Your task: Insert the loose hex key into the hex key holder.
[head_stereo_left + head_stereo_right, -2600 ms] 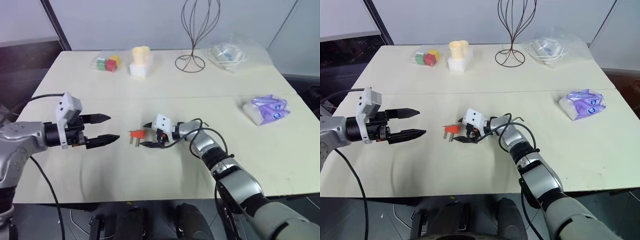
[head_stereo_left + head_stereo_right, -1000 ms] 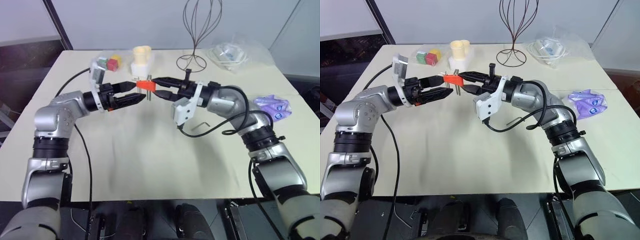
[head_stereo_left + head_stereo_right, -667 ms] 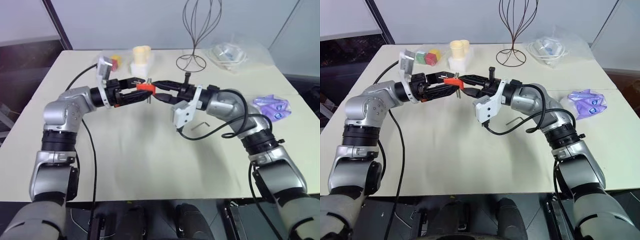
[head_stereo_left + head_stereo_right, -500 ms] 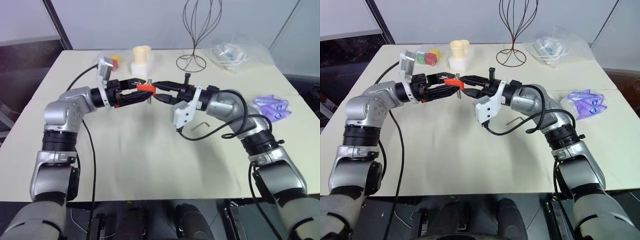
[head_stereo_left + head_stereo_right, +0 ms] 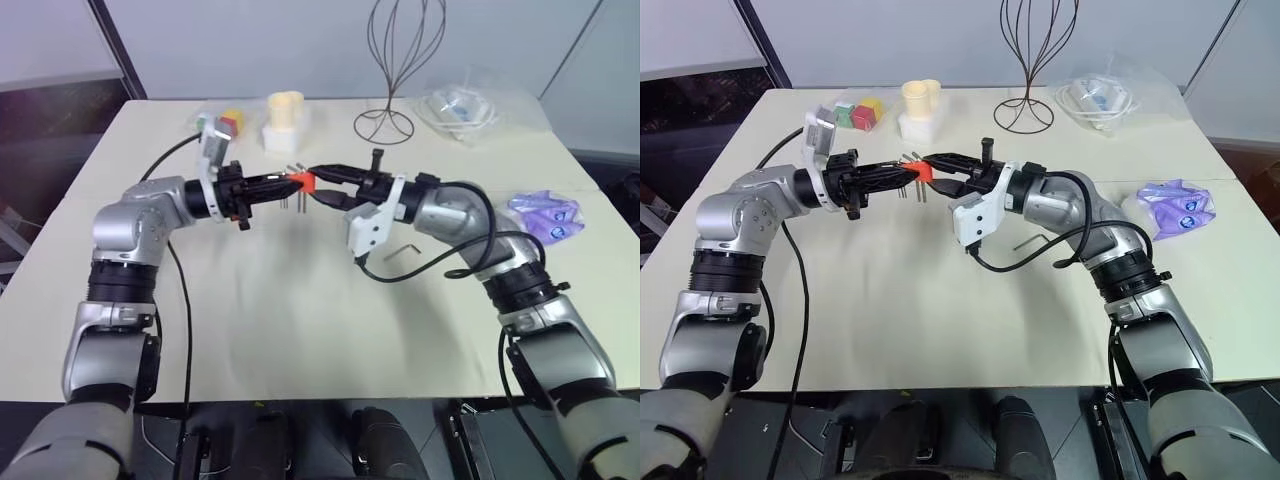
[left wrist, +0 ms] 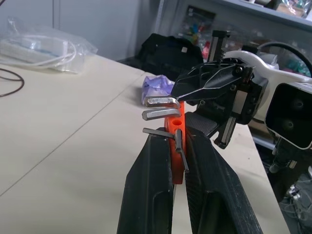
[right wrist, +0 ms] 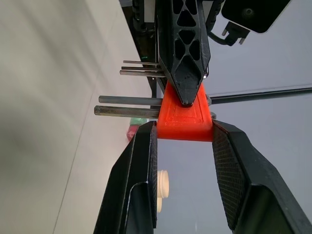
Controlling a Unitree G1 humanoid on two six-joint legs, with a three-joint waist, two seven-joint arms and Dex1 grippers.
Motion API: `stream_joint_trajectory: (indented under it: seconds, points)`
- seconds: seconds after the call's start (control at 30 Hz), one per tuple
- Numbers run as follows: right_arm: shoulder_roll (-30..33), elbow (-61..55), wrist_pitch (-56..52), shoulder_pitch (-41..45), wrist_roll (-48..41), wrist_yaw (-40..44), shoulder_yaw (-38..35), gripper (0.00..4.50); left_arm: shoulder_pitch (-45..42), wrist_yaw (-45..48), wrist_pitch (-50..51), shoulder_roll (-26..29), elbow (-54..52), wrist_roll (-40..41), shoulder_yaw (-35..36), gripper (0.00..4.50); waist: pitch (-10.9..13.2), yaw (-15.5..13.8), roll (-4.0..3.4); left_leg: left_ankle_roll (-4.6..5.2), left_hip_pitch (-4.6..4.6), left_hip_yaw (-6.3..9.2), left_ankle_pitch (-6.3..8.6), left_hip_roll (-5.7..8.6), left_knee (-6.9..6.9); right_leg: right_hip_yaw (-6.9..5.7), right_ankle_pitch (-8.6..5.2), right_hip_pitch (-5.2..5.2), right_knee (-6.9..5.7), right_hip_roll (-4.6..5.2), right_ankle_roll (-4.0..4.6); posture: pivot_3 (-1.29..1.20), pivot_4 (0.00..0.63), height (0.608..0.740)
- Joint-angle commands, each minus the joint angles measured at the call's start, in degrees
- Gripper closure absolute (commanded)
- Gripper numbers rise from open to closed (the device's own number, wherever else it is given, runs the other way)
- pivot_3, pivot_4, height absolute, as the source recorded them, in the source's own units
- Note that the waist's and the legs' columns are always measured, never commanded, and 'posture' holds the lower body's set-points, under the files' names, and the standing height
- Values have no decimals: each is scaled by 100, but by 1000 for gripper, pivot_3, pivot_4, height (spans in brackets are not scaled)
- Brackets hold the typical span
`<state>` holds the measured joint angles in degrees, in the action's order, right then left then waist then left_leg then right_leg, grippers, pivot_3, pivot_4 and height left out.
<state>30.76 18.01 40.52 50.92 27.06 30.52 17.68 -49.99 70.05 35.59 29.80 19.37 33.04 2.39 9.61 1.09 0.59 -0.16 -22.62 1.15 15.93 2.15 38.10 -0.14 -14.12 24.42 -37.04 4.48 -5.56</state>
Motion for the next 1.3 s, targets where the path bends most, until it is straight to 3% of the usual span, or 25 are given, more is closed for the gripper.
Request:
stream_joint_trajectory:
  seconds: [0.03, 0.07, 0.23, 0.37, 0.43, 0.6, 0.7, 0.8, 0.9, 0.97, 1.03, 1.17, 1.3]
  points:
    - [34, -289, 187, 39, -207, 115, 51, 3488, -187, -142, -94, 16, 6, -60, 119, 4435, 0, 1, 0, 0, 0, 0, 0, 0, 0, 0, 0, 0, 0, 0, 0, 0, 150, 740]
    - [39, -291, 164, 33, -307, 207, 59, 2439, -180, -155, -103, 15, 5, -68, 127, 4500, 0, 1, 0, 0, 0, 0, 0, 0, 0, 0, 0, 0, 0, 0, 0, 0, 150, 740]
    - [137, -324, 164, 8, -309, 319, 40, 68, -102, -201, -104, 45, -72, -74, 148, 4500, 1, 2, 1, 0, 0, 0, 0, 0, 0, 0, 0, 0, 0, 0, 0, 0, 150, 740]
    - [521, -388, -145, -224, -371, 552, -98, 68, 43, -272, -179, 126, -240, -161, 150, 4500, 1, -27, 1, 0, 0, 1, 0, 0, 0, 0, 0, 0, 0, 0, 0, 0, 150, 740]
    - [726, -455, -972, -535, -765, 804, -409, 68, 193, -298, -314, 236, -455, -244, 146, 4500, 1, -34, 2, 3, -1, 1, 2, 2, 1, 0, 0, -3, 3, 3, 0, 0, 150, 740]
    - [1162, -1365, -4672, -1621, -2165, 2169, -1185, 68, 668, -340, -367, 534, -1506, -155, 208, 4500, 2, -45, 3, 9, -6, 3, 5, -1, 2, 1, 0, -5, 7, 7, 0, 0, 150, 740]
    - [1252, -1936, -6764, -1915, -2542, 2365, -1415, 68, 890, -434, -237, 672, -2168, -53, 222, 4500, 2, -40, 3, 12, -15, 8, 7, -6, 4, 4, -1, -4, 16, 18, 1, 0, 150, 740]
    - [1323, -2052, -7159, -1995, -2495, 2297, -1363, 68, 1016, -579, -63, 726, -2549, 78, 256, 4500, 2, -16, 0, 13, -11, 7, 8, -6, 3, 6, -2, -3, 18, 17, 4, 0, 150, 740]
    - [1482, -1890, -6837, -2078, -2265, 2292, -1121, 68, 1064, -752, 61, 692, -2718, 202, 310, 4500, 2, -36, -1, 13, -10, 7, 8, -6, 2, 4, -4, -3, 16, 14, 7, 0, 150, 740]
    - [1414, -1798, -6928, -2006, -2290, 2238, -1084, 68, 1127, -855, 76, 662, -2783, 241, 321, 4500, 3, -38, 1, 13, -10, 6, 8, -4, 3, 2, -4, -3, 17, 11, 6, 0, 150, 740]
    - [1124, -1882, -7725, -1741, -2735, 2272, -1284, 68, 1246, -919, 33, 638, -2825, 245, 299, 4500, 3, -36, 1, 13, -12, 5, 8, -2, 3, 1, -4, -3, 18, 9, 6, 0, 150, 740]
    - [340, -1614, -10205, -755, -3511, 1688, -2145, 68, 1345, -1071, 42, 542, -2909, 281, 271, 4500, 5, -13, -1, 12, -12, 6, 7, -6, 3, 2, -4, -1, 16, 13, 6, 0, 150, 740]
    - [94, -1521, -12191, -113, -3786, 1273, -2337, 68, 1399, -1248, -27, 325, -2947, 333, 256, 4500, 5, -90, -2, 9, -23, 22, 6, -3, 3, 0, -3, 6, 11, 20, 6, 0, 150, 740]
